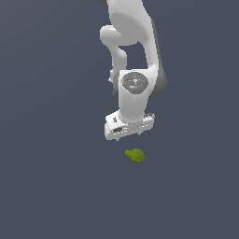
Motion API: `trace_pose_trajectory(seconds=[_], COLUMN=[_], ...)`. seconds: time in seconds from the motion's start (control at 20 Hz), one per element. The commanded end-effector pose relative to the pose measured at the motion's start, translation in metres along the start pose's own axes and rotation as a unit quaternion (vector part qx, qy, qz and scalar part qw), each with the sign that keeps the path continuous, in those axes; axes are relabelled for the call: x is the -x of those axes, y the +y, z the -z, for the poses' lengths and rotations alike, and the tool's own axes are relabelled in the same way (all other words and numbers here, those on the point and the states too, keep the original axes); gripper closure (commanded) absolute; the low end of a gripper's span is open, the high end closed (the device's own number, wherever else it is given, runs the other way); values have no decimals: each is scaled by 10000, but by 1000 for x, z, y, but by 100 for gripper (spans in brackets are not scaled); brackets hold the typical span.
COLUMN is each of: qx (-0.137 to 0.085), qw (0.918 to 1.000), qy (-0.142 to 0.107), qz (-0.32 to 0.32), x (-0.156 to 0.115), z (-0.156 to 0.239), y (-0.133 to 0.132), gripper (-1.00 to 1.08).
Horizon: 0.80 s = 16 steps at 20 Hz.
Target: Pick up the object and move it to a goal position.
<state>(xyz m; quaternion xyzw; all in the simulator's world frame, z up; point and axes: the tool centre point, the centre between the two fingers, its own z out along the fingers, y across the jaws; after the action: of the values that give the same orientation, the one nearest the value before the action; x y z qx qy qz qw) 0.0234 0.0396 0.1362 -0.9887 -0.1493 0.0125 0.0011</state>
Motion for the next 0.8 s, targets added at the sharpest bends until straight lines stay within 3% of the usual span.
trace_pose_trajectory(seconds=[0.0,0.35,0.75], qx=[17,45,54], qw=[9991,9898,9790], qy=[16,66,106], qz=[418,1424,2034], x=[-10,-35,-49], z=[-8,-29,-42], y=[-4,-15,-22], gripper=[-92,-92,-92])
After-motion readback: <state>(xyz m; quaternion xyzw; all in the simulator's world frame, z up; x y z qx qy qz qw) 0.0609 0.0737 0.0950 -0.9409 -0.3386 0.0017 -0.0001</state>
